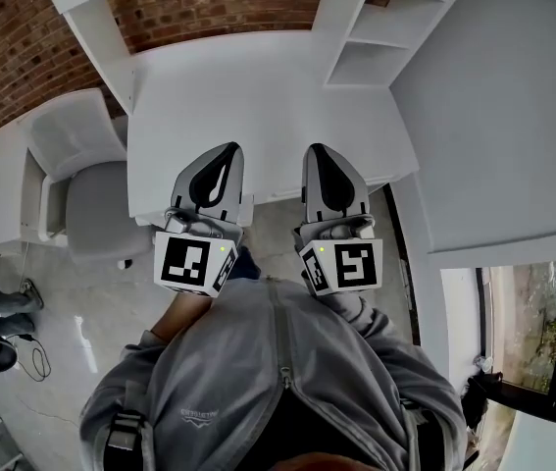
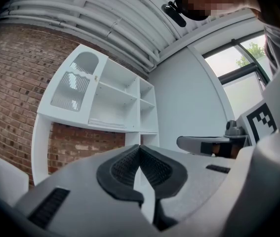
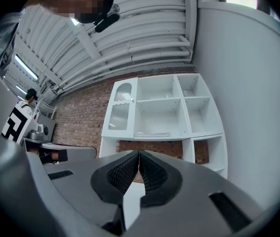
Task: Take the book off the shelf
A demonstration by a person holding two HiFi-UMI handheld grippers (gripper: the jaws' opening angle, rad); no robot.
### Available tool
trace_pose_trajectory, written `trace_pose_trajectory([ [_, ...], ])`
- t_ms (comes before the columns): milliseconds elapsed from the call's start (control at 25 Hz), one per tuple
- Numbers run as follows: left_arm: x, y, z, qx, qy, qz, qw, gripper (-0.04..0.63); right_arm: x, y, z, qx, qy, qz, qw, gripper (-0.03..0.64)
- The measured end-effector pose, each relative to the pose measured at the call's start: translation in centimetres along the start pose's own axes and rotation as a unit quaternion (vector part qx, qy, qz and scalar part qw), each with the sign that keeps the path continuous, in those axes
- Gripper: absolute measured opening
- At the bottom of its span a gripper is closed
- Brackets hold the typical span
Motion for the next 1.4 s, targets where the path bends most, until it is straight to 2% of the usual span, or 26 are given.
trace_pose_trajectory([
  [680, 10.9, 7.5, -2.0, 0.017, 0.004, 0.003, 0.9998, 0.008, 13.0, -3.4, -4.2, -0.008, 0.008, 0.021, 1.000, 0.028],
  [1040, 17.1, 11.2, -3.1, 0.000, -0.019, -0.009, 0.9998, 0.008, 18.9, -5.5, -6.4, -0.017, 0.014, 0.005, 1.000, 0.028],
  [1160, 18.7, 12.0, -4.0, 0.004, -0.005, -0.026, 0.9996, 0.008, 20.2, -6.1, -7.1, -0.016, 0.018, -0.001, 1.000, 0.028],
  [1400, 20.8, 13.1, -4.0, -0.013, -0.015, -0.019, 0.9996, 0.008, 22.5, -6.7, -7.8, -0.012, 0.019, 0.002, 1.000, 0.028],
])
Point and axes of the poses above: the fingertips, and each gripper's own axes: x forward along the fingers, y to its left, z out of its top, the point moved 8 cm from there along -x, backward along the fingers, and after that the axes turned 8 degrees about -y, right-handed, at the moved point
